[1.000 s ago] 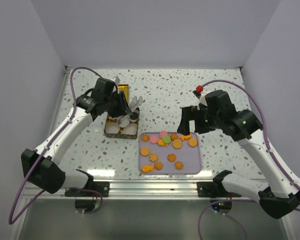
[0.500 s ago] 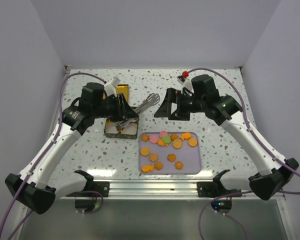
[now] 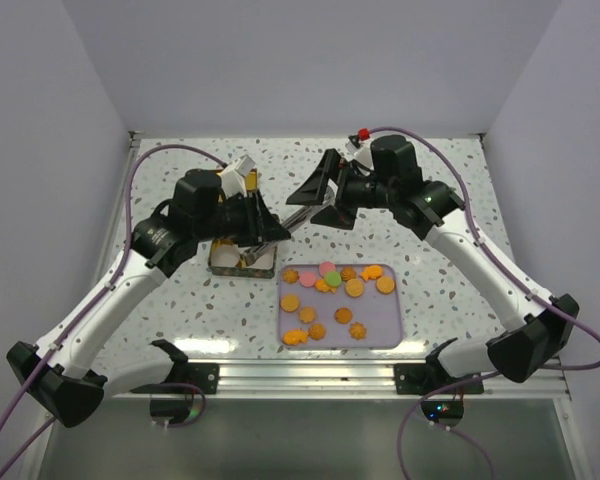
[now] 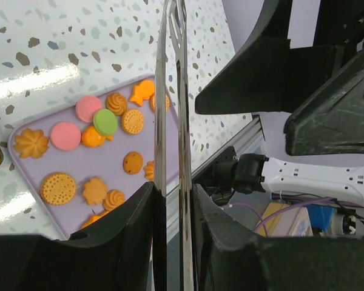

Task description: Pack the cookies

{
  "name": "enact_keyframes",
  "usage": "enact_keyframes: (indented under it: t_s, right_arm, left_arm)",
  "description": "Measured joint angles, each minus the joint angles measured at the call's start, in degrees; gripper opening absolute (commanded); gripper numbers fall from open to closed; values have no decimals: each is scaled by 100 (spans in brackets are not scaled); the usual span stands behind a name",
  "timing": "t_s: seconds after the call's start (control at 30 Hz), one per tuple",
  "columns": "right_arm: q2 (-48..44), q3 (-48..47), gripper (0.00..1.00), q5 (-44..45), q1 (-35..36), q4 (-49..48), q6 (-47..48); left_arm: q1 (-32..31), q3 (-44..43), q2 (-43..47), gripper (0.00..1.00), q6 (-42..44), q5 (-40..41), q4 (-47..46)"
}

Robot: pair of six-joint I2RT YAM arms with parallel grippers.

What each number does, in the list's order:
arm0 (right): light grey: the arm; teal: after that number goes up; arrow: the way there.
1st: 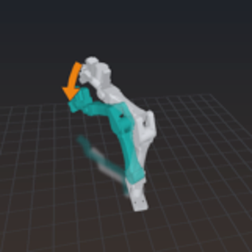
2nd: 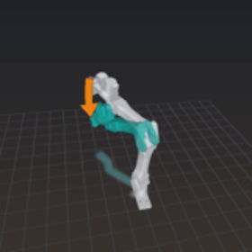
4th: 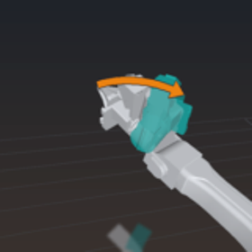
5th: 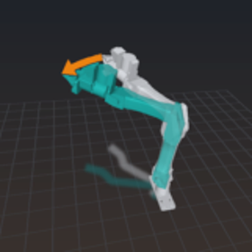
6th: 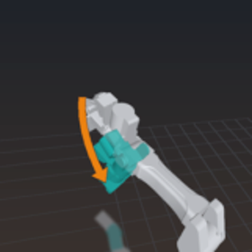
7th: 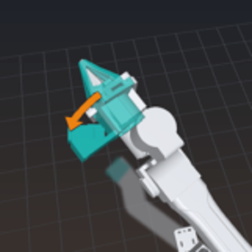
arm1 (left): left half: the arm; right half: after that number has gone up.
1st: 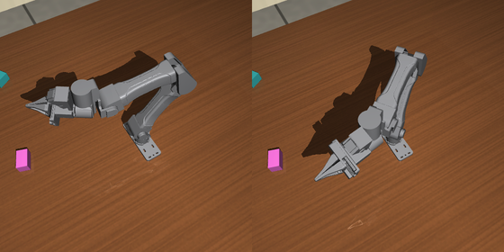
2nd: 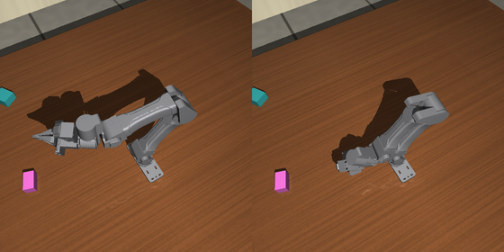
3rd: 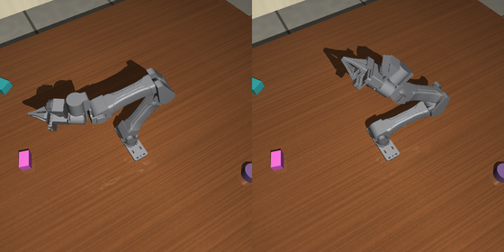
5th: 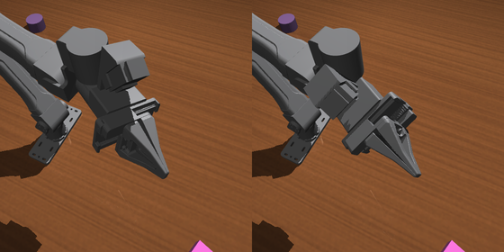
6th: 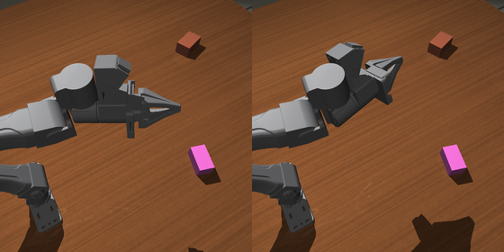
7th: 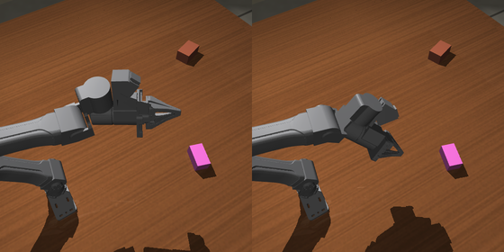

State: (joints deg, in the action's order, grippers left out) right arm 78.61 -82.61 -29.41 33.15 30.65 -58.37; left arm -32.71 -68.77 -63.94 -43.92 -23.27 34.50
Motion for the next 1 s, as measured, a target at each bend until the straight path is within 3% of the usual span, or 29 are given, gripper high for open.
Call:
enact_keyframes:
  t_s: [0.3, 0.53, 0.63, 0.67, 0.77, 0.8, 0.9, 1.0]
  right_arm:
    - [164, -92, 99, 271, 118, 260, -214]
    - [216, -90, 97, 431, 120, 219, -466]
    - [444, -140, 84, 472, 125, 173, -549]
    - [564, -199, 74, 485, 125, 170, -573]
    - [859, -396, 57, 496, 131, 109, -675]
    - [925, -448, 44, 522, 131, 109, -695]
    - [1003, -629, 34, 525, 162, 83, -885]
    - [1005, -798, 30, 588, 197, 103, -861]
  left_arm:
    - [-11, -267, 0, 33, -24, 428, -68]
    - [-13, -308, 11, 33, -4, 284, -313]
    - [-17, -260, 35, 33, -11, 186, -474]
    - [-22, -254, 42, 33, -20, 157, -503]
    - [-24, -188, 52, 33, -44, 140, -529]
    - [-24, -170, 52, 34, -44, 138, -535]
    - [-46, -149, 26, 39, -17, 136, -511]
    - [-81, -149, 15, 46, 50, 146, -509]
